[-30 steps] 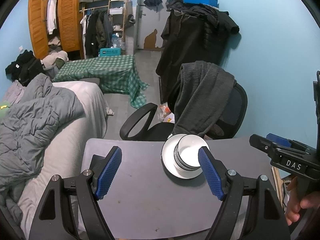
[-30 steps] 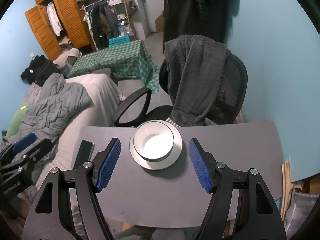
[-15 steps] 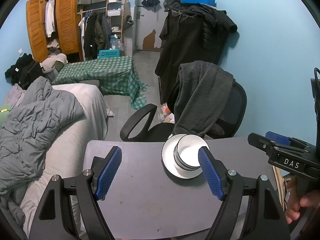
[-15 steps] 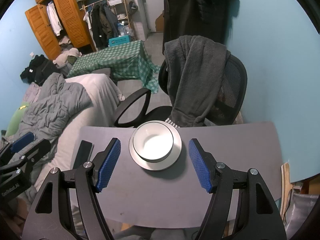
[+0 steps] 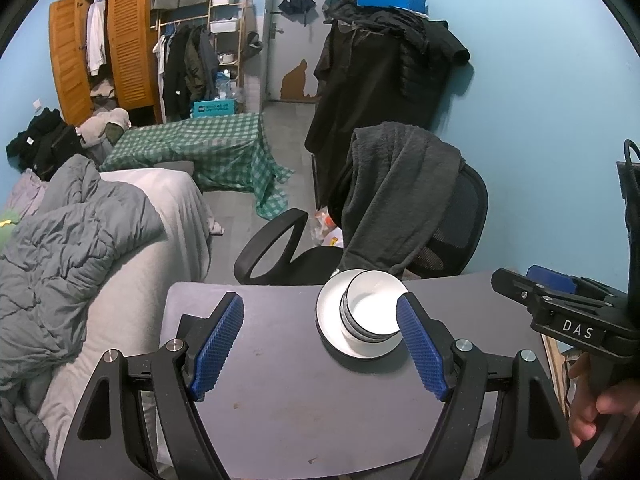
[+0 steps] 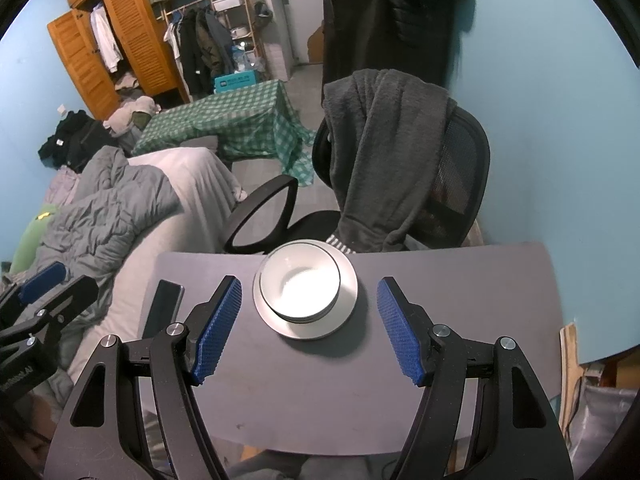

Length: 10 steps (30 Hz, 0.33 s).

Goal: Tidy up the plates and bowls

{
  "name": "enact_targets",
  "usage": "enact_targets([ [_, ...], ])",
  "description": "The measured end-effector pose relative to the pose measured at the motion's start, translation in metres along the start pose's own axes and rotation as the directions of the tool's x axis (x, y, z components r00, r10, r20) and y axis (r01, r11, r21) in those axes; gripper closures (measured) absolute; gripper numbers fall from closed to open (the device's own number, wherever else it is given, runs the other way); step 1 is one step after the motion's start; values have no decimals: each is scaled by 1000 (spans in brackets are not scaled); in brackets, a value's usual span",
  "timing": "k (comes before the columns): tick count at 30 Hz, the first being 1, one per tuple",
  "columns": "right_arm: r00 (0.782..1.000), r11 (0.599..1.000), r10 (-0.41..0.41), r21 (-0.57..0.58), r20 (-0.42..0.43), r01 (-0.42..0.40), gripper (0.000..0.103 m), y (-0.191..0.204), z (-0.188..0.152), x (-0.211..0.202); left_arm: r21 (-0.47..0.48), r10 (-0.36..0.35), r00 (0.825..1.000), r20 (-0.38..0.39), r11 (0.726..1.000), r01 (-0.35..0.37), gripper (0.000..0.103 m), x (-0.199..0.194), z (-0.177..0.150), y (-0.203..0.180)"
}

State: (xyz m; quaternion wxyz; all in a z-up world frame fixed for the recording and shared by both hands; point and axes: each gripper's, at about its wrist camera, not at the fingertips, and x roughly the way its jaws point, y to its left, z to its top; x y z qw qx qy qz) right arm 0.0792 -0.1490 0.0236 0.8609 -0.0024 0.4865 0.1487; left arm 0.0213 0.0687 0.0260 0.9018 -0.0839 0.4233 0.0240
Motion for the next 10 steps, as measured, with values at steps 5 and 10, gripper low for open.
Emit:
enact_targets([
  [5, 1000, 1000, 1, 0, 1, -1, 34, -4, 2, 2, 3, -5, 1000, 8, 1000, 5, 23, -2, 0, -4],
  [10, 1000, 1000, 0, 0, 2, 0, 34, -2, 0, 1, 2, 1, 1000, 2, 1000, -1, 23, -1, 1, -7],
])
